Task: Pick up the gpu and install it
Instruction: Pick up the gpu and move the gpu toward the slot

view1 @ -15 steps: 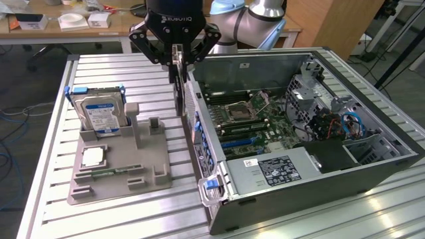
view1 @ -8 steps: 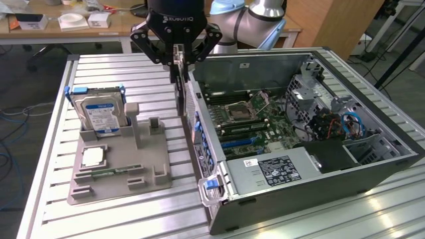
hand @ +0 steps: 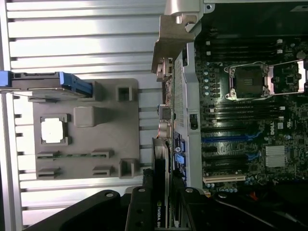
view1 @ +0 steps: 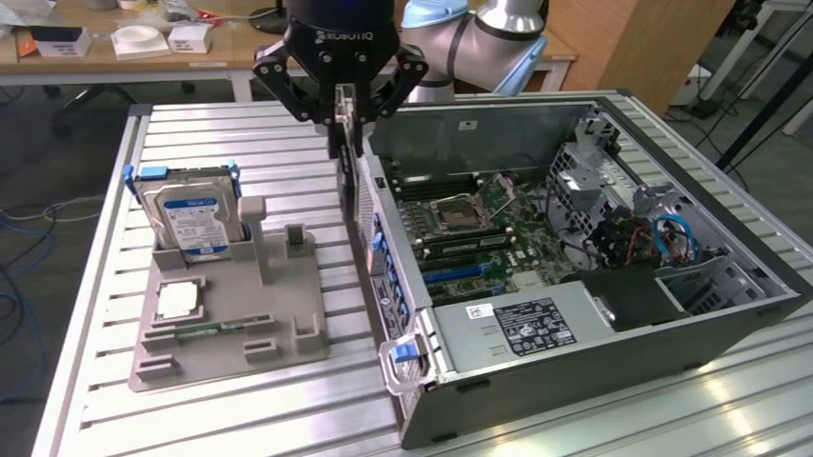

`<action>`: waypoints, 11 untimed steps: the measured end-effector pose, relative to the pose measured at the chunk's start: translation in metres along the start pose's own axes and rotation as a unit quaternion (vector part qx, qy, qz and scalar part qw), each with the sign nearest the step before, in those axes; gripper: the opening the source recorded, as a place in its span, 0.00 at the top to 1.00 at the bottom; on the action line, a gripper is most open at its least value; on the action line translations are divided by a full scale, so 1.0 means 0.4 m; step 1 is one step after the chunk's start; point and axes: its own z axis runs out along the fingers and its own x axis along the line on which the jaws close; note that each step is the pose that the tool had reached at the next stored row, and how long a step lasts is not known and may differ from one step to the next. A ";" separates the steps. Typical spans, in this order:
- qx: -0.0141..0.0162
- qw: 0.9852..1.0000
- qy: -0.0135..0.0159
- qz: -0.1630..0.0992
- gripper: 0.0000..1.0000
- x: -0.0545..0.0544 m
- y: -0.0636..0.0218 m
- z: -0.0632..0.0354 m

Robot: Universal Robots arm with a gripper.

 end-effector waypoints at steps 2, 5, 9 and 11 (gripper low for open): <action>0.000 1.000 0.000 0.000 0.74 -0.002 0.000 0.000; 0.000 1.000 0.000 0.000 0.74 -0.004 0.001 0.000; 0.000 1.000 0.000 0.000 0.74 -0.008 0.001 0.000; 0.000 1.000 0.000 0.000 0.74 -0.010 0.001 0.000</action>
